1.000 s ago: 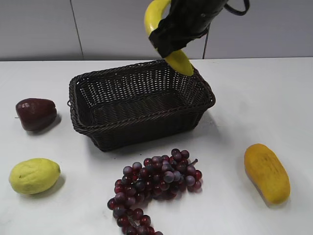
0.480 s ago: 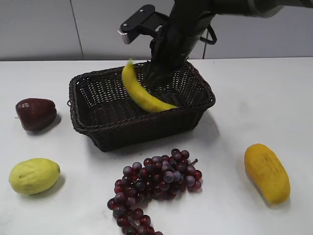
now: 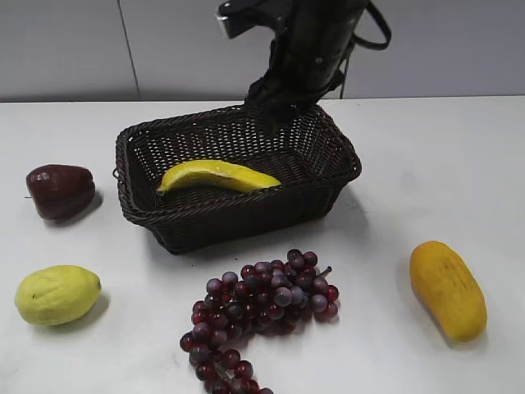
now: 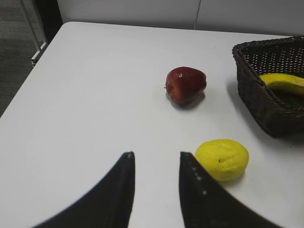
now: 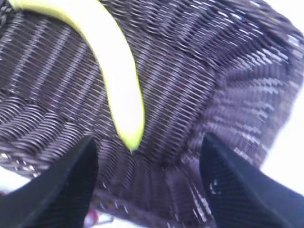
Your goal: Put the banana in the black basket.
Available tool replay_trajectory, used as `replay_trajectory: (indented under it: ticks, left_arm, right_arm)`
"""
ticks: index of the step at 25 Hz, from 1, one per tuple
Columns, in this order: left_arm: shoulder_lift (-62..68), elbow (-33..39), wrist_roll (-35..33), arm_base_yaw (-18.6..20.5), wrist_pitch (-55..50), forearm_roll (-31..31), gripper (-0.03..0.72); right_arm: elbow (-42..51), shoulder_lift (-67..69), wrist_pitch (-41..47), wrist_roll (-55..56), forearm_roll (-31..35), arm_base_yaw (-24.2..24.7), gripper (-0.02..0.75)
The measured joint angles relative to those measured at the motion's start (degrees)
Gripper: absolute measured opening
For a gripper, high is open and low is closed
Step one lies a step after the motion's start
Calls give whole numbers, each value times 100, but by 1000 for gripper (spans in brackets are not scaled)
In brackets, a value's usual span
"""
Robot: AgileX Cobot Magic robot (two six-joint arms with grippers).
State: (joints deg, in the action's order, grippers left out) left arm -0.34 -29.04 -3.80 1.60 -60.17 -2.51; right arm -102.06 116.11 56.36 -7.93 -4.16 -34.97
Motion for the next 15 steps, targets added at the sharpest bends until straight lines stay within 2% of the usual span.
replay_trajectory:
  ticks: [8, 15]
  left_arm:
    - [0, 0, 1, 0, 0, 0, 236]
    - [0, 0, 1, 0, 0, 0, 236]
  right_arm:
    - [-62, -1064, 641, 441, -21, 560, 543]
    - [4, -2025, 1164, 713, 140, 1649, 543]
